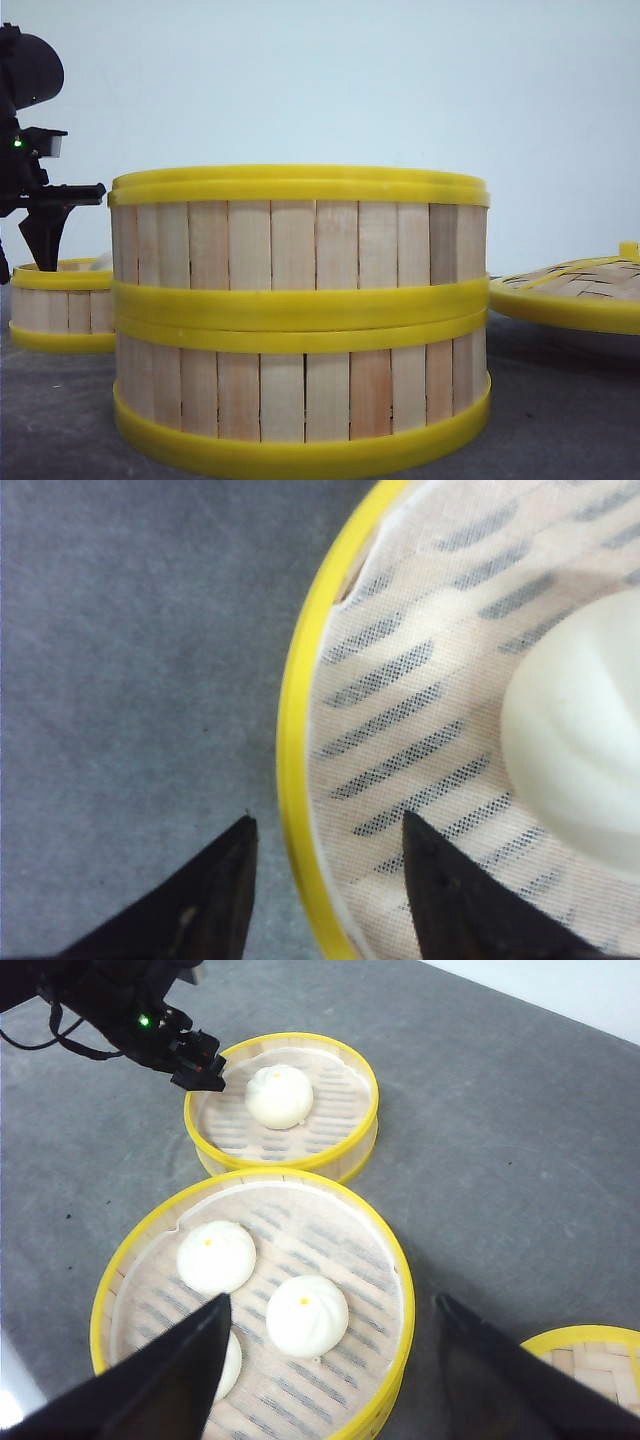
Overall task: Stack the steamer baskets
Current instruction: 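Grasp rim of the single-bun basket with left gripper, then lift the single-bun basket with left gripper over the stack, then lower the basket onto the stack and open left gripper, then reach right gripper to the woven lid and grasp its center hub, then lift the woven lid with right gripper over the stack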
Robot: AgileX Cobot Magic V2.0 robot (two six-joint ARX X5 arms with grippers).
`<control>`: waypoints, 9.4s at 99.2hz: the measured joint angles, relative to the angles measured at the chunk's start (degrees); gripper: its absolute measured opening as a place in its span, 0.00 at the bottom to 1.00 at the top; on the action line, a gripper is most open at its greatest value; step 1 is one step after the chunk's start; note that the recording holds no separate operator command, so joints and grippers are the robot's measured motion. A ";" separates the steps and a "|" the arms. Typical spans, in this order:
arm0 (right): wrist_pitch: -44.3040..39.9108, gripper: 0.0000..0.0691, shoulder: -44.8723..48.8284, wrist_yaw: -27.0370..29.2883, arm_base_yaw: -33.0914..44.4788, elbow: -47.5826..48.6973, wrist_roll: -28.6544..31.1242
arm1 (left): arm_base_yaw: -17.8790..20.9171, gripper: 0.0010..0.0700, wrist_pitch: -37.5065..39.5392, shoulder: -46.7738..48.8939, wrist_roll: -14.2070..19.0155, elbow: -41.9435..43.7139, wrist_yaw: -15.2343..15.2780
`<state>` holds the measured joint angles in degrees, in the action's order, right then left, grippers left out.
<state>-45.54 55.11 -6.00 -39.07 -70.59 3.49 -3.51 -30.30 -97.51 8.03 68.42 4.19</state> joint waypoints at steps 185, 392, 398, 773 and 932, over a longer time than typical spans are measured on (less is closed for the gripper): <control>1.66 0.57 -1.20 4.42 0.00 0.00 -0.26 | 4.52 0.03 -13.35 11.10 0.76 20.02 -20.31; -0.48 0.57 -6.05 10.75 0.02 -3.28 -0.20 | -24.28 0.03 -29.53 8.26 -5.70 19.91 -17.99; -0.48 0.57 -6.05 10.75 0.02 -3.28 -0.20 | -24.28 0.03 -29.53 8.26 -5.70 19.91 -17.97; 3.06 0.34 29.79 7.72 28.59 8.04 4.48 | -21.90 0.33 -17.53 72.87 -2.62 -8.20 -8.39; -6.93 0.08 24.70 6.10 31.19 -4.81 3.17 | -21.90 0.33 -17.20 72.89 -2.62 -8.20 -8.39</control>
<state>-52.47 79.81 0.10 -7.88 -75.40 6.66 -25.41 -47.51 -24.62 5.41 60.23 -4.21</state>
